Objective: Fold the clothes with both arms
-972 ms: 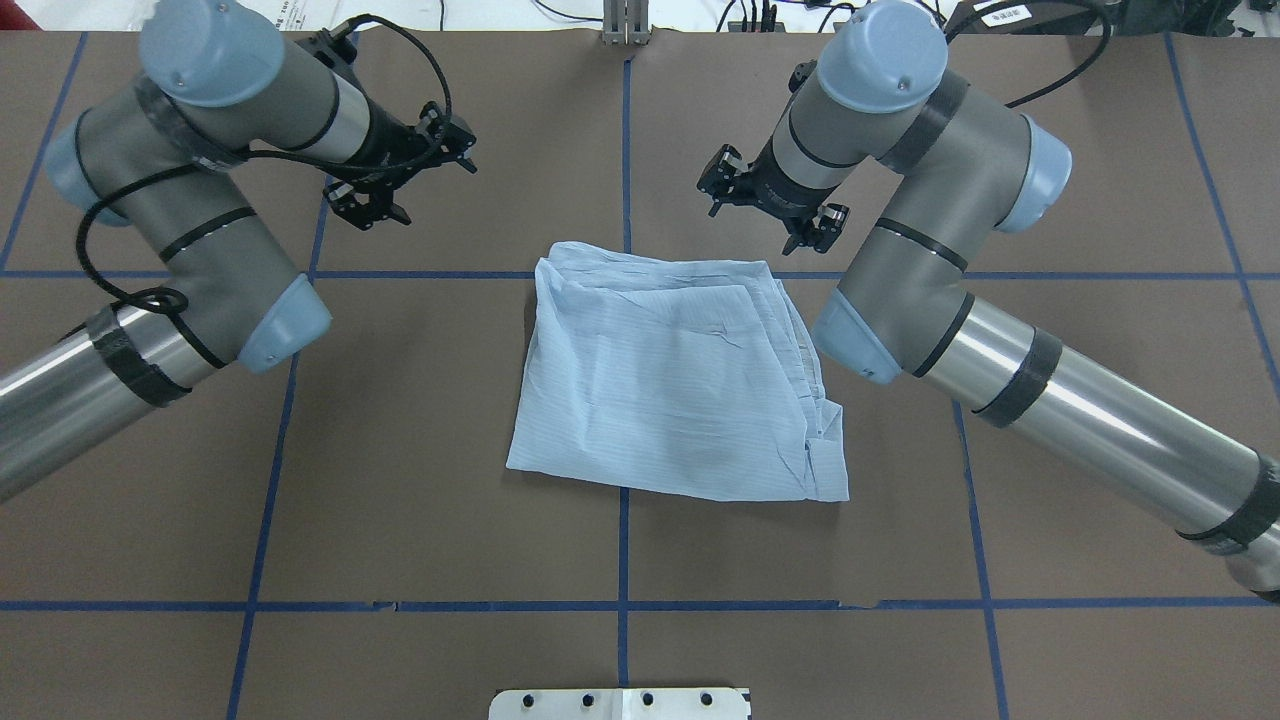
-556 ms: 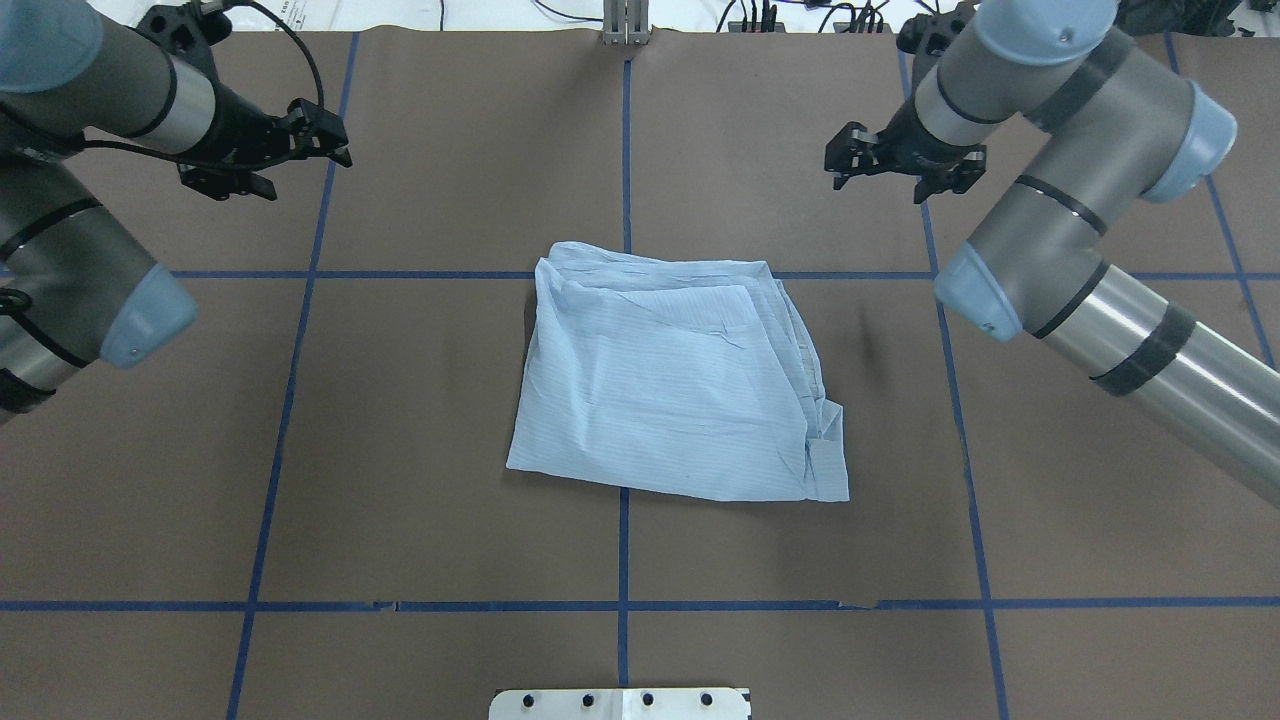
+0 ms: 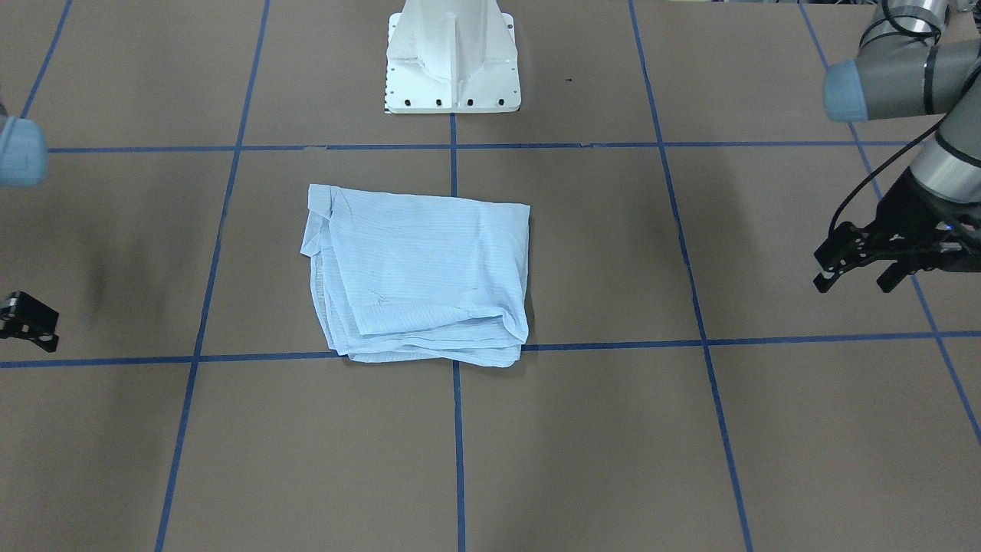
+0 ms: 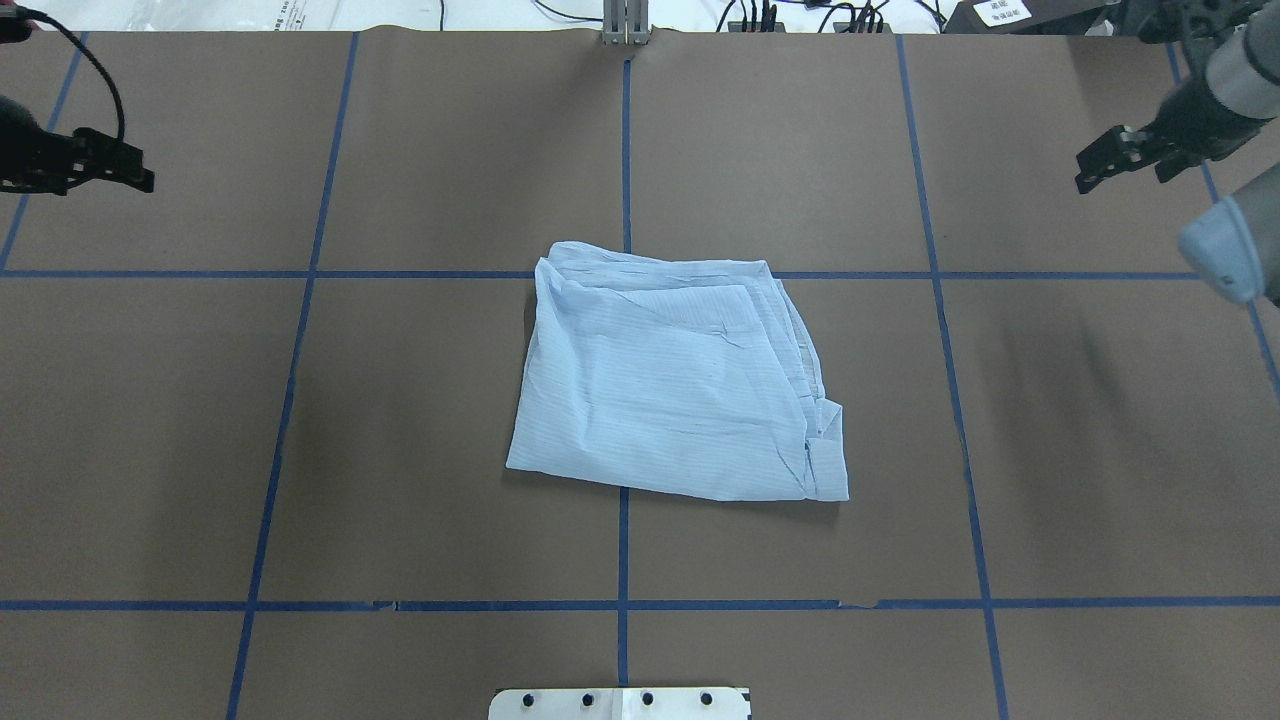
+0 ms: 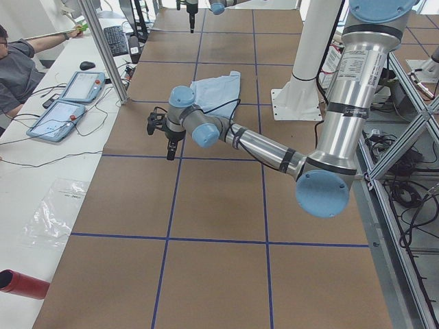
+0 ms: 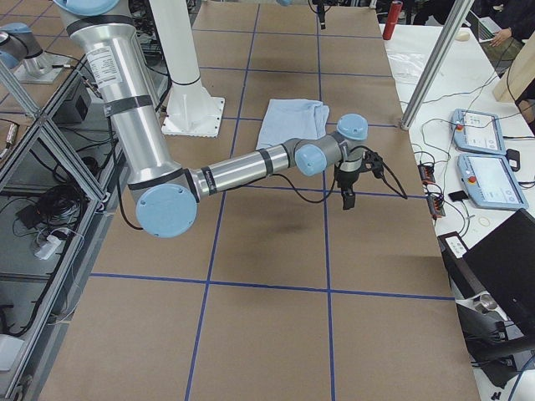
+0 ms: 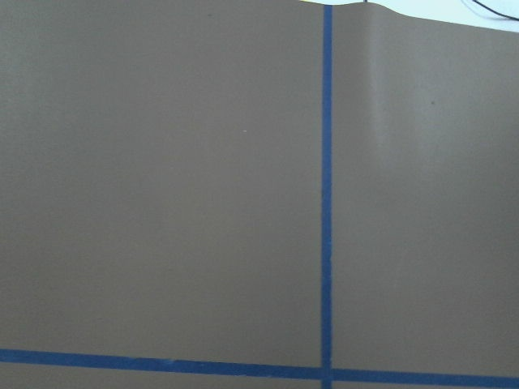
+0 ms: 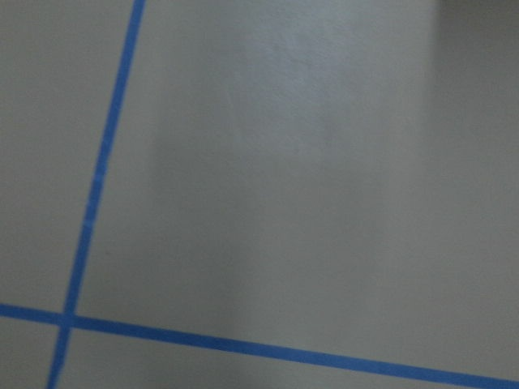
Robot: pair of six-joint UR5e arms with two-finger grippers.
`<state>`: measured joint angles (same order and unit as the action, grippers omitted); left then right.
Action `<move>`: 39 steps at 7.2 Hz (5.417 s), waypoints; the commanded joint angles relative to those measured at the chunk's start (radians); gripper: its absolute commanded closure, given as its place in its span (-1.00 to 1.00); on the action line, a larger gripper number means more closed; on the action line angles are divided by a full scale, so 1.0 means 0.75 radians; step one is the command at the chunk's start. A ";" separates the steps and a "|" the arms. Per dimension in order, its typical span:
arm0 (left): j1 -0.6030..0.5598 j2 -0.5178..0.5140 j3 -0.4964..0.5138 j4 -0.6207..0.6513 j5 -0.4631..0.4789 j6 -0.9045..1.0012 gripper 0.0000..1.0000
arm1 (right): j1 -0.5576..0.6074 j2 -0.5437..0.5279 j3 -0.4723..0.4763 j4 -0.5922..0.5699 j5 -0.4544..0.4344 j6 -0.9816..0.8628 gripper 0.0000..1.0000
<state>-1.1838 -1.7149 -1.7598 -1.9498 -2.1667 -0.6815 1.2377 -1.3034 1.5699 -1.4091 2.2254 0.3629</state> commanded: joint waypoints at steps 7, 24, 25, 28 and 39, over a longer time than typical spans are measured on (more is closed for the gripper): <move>-0.324 0.241 0.082 -0.029 -0.075 0.289 -0.99 | 0.321 -0.244 0.022 -0.177 0.203 -0.474 -1.00; -0.504 0.258 0.135 0.501 -0.167 1.005 -0.99 | 0.458 -0.465 0.208 -0.193 0.044 -0.238 -1.00; -0.504 0.258 0.135 0.501 -0.169 1.005 -0.99 | 0.458 -0.465 0.208 -0.193 0.052 -0.238 -1.00; -0.504 0.251 0.133 0.501 -0.169 1.005 -0.99 | 0.456 -0.491 0.206 -0.189 0.096 -0.238 -1.00; -0.504 0.256 0.135 0.513 -0.274 0.993 -0.99 | 0.422 -0.496 0.200 -0.201 0.119 -0.261 -1.00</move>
<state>-1.5608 -1.5242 -1.6596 -1.5677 -2.3191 0.0692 1.5576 -1.6744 1.7196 -1.5600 2.3148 0.1680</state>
